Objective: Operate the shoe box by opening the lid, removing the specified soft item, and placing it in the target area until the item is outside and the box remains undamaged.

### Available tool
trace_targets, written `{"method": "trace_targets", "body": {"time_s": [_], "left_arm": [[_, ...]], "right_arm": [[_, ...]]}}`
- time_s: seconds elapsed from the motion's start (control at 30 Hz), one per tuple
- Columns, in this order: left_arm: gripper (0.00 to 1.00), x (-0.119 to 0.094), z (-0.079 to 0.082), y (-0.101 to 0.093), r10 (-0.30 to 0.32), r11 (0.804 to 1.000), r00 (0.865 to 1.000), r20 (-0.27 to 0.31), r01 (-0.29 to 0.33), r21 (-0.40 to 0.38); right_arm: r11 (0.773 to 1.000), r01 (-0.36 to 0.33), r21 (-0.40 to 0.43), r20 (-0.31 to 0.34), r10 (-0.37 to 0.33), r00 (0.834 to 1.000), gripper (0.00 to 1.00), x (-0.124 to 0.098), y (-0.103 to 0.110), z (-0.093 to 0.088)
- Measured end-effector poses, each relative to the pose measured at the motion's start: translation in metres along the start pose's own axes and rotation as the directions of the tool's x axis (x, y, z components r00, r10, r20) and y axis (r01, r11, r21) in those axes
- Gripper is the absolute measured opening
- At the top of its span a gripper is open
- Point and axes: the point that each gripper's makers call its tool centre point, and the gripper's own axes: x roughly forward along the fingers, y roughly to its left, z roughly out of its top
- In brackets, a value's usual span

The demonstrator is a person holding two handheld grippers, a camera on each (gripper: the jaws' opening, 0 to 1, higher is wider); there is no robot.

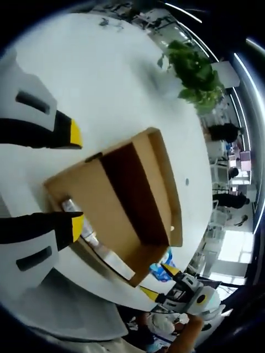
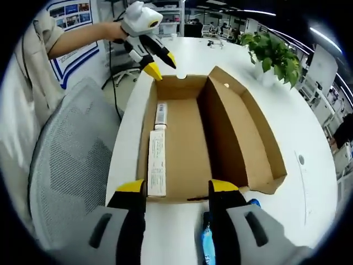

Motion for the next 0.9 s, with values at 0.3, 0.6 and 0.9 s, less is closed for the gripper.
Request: {"method": "trace_targets", "body": {"time_s": [0.3,0.6,0.9], "left_arm": [[0.18,0.006,-0.02,0.003,0.0,0.991,1.0,-0.014,-0.002,-0.134],[0.07,0.007,-0.025,0.002,-0.009,0.981,1.0,-0.006,0.008,-0.196],[0.06,0.007,-0.026,0.002,-0.01,0.978,1.0,-0.007,0.009,-0.206]], "right_arm": [[0.997,-0.075,0.011,-0.039,0.075,0.996,0.4,0.019,0.0,-0.005],[0.988,-0.149,0.031,-0.07,0.151,0.986,0.39,0.04,0.009,-0.008],[0.985,-0.171,-0.012,-0.097,0.169,0.981,0.37,0.044,0.012,-0.007]]}}
